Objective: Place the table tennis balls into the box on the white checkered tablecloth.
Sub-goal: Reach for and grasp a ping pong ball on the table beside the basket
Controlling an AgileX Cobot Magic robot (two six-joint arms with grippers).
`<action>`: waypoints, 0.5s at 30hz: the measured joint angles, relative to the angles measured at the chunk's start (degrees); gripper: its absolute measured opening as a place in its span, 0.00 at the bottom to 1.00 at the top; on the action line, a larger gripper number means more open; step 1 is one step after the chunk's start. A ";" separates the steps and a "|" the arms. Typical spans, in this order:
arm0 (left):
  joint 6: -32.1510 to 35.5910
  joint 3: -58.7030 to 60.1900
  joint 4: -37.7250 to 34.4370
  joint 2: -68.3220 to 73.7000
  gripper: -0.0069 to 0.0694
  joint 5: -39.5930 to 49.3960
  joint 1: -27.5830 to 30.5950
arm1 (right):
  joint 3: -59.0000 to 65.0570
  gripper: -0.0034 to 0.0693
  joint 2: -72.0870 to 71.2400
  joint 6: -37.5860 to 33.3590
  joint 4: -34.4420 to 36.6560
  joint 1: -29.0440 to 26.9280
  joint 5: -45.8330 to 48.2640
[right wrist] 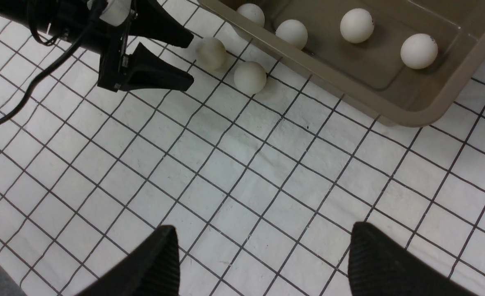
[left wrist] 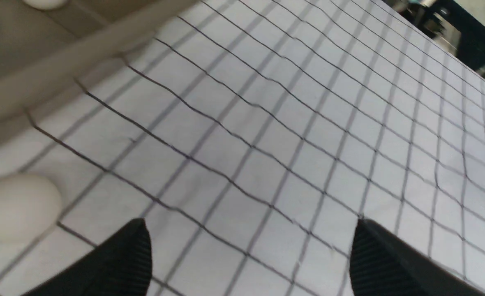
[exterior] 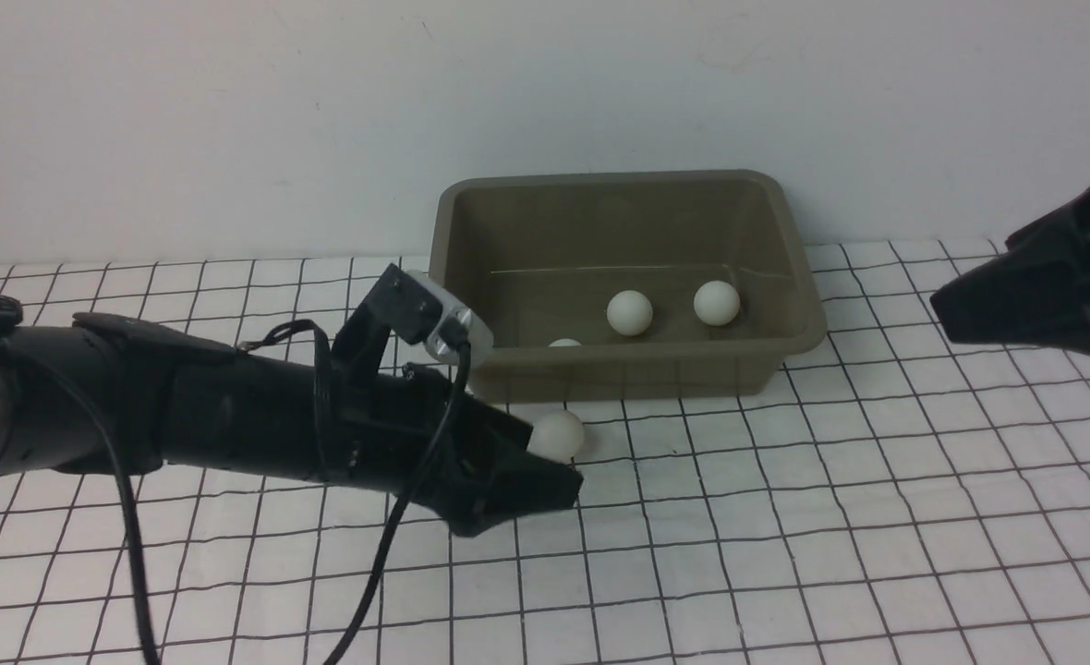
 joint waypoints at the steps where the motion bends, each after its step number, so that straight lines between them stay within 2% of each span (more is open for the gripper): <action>1: -1.54 0.00 3.07 -0.53 0.86 0.58 0.00 | 0.00 0.73 0.00 0.00 0.00 0.00 -0.11; 5: -21.46 0.00 27.08 -4.73 0.86 -4.00 0.00 | 0.00 0.73 0.00 -0.04 0.00 0.00 -1.10; 6: -26.41 0.00 30.68 -5.40 0.86 -5.63 0.00 | 0.00 0.73 0.00 -0.04 0.00 0.00 -1.22; 7: -26.41 0.00 31.56 -5.40 0.86 -6.07 0.00 | 0.00 0.73 0.00 -0.04 0.00 0.00 -1.22; 8: -33.73 0.00 38.21 -6.24 0.86 -9.89 0.00 | 0.00 0.73 0.00 -0.04 0.00 0.00 -1.28; 10: -42.51 0.00 44.83 -6.55 0.86 -16.03 0.00 | 0.00 0.73 0.00 -0.04 0.00 0.00 -1.35; 12: -45.38 0.00 46.31 -6.50 0.86 -20.95 0.00 | 0.00 0.73 0.00 -0.04 0.00 0.00 -1.41; 15: -46.52 0.00 44.36 -6.33 0.86 -29.02 0.00 | 0.00 0.73 0.00 -0.04 0.00 0.00 -1.65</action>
